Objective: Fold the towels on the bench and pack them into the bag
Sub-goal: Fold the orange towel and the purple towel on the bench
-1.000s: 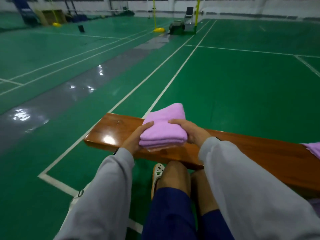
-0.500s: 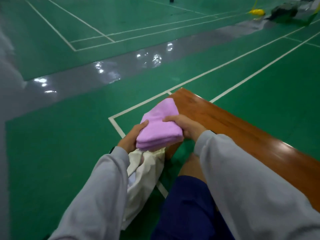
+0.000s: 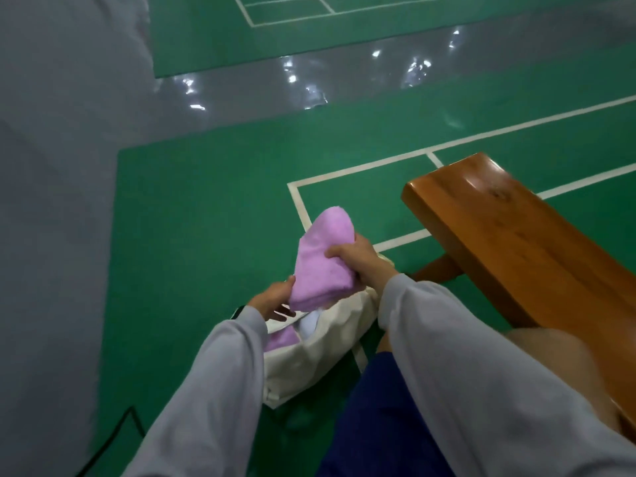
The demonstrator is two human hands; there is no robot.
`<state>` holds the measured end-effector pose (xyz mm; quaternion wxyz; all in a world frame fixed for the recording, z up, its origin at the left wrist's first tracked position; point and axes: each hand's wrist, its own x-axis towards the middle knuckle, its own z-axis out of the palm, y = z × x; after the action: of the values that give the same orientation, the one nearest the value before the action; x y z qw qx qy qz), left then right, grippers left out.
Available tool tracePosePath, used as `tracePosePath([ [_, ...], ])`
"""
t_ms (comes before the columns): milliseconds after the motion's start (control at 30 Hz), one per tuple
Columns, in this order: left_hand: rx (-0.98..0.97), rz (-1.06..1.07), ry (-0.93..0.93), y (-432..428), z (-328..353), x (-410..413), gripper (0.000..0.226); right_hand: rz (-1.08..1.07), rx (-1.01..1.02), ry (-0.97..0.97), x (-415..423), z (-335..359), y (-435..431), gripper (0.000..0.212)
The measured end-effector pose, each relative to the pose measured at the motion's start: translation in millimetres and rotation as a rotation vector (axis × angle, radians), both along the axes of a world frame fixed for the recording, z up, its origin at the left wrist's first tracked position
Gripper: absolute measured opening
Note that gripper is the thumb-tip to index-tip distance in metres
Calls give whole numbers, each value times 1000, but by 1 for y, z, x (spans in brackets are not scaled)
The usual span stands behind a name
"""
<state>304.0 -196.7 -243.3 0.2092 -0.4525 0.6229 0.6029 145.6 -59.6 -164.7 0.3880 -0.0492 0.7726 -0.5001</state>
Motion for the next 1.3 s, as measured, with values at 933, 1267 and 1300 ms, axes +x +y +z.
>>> tracePosePath([
  [933,-999,-687,-42,-8,-160,48,40,279,292,-427,12,-183,14,68],
  [1267,-1331,-761,-125,-35,-160,0,32,370,598,-632,8,-203,31,34],
  [1300,-1337,-713,-139,-38,-157,-9,29,365,595,-635,7,-205,32,33],
])
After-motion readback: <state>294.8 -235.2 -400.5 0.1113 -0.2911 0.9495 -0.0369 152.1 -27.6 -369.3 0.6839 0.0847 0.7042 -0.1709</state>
